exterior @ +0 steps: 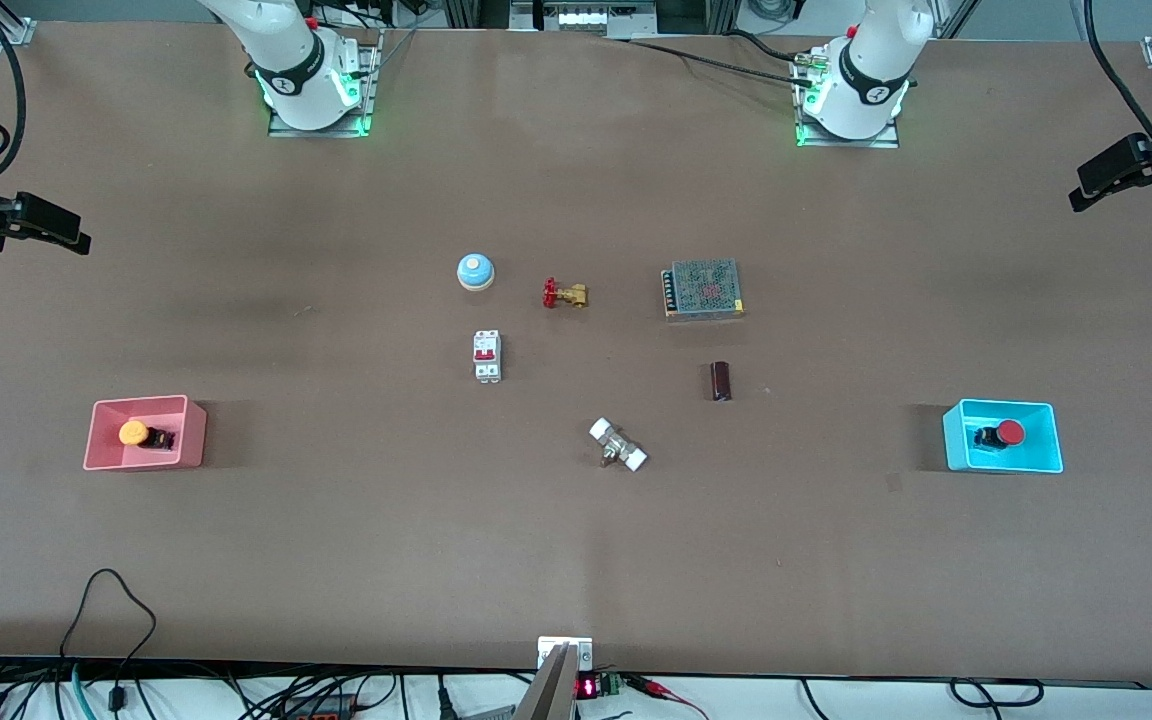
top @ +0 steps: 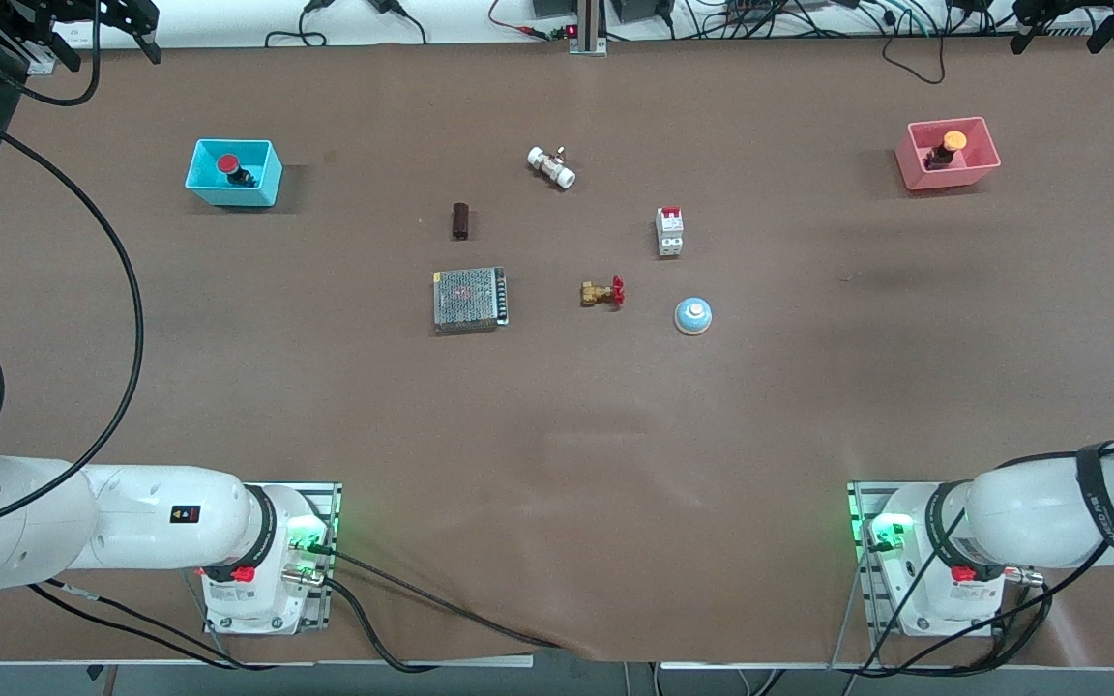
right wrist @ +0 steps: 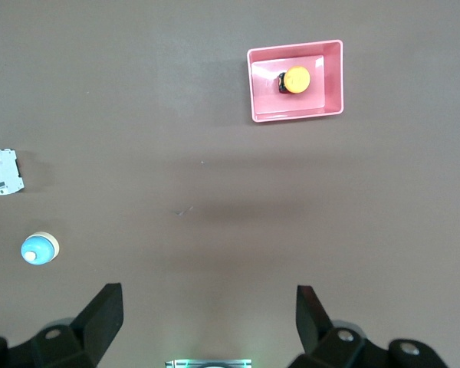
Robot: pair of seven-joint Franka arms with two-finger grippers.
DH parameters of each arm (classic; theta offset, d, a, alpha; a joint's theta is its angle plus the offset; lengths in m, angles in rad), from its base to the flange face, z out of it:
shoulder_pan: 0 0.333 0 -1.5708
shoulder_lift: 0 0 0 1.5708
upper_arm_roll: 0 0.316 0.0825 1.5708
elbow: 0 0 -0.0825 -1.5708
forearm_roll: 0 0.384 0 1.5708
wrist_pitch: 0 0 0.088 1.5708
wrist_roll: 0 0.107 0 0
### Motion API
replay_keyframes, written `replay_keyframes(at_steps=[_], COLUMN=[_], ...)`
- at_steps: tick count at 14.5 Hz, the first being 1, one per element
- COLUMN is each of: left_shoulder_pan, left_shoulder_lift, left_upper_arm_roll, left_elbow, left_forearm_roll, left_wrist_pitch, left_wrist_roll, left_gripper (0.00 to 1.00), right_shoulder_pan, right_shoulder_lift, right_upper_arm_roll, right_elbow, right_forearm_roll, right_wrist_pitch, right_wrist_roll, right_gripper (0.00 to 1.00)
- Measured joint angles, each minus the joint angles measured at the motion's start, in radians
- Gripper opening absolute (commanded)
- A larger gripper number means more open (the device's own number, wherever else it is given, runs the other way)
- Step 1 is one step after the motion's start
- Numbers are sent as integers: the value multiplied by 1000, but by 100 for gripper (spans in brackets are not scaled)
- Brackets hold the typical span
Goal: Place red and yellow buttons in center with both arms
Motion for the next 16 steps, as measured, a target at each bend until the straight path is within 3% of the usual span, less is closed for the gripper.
replay_keyframes(at_steps=[9, 13, 16], left_shoulder_pan=[0, 0, 2], left_shoulder_lift=[0, 2, 67], left_upper_arm_roll=[0, 0, 0], left_elbow=[0, -3, -32], left_forearm_roll=[0, 0, 0], left_wrist_pitch=[0, 9, 137], left_wrist_roll=[0, 0, 1], left_gripper=[100, 100, 100], right_shoulder_pan=[-6, -28, -42], right_shoulder_lift=[25, 166, 289], right_upper_arm_roll=[0, 0, 0], right_elbow=[-18, -37, -39], right_forearm_roll=[-9, -21, -36], right_wrist_pitch=[17, 183, 307], right_wrist_roll=[0, 0, 0], right_gripper=[100, 100, 100])
